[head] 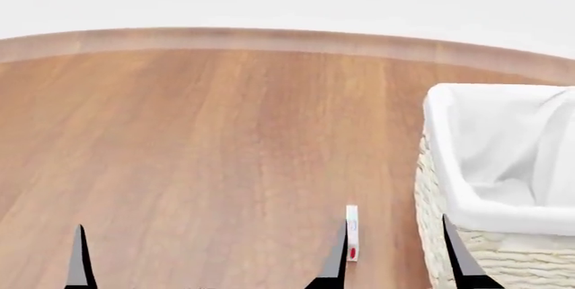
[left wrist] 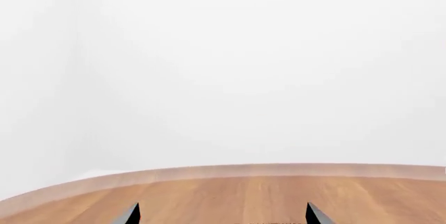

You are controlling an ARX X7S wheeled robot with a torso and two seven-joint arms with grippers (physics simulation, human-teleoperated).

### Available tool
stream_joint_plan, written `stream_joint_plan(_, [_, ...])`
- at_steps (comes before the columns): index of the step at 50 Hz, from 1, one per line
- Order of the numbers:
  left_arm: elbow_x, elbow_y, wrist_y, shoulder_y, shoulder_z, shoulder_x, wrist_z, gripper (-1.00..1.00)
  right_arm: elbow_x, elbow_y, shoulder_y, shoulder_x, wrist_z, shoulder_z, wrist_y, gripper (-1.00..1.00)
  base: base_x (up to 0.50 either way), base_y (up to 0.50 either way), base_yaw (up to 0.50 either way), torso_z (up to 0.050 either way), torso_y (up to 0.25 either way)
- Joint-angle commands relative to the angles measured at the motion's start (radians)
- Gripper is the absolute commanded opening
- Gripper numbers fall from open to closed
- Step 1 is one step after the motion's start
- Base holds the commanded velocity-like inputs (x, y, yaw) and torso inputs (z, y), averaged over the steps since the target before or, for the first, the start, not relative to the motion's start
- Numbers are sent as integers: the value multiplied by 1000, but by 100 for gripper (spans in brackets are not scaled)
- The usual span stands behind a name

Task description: Pick up the ketchup, and put it in the basket.

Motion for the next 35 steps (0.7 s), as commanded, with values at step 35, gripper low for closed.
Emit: stream_joint_plan(35, [-186, 140, -31, 135, -154, -140, 42, 100, 32, 24, -6, 22, 10, -26, -51, 100, 0, 0, 143, 0, 0])
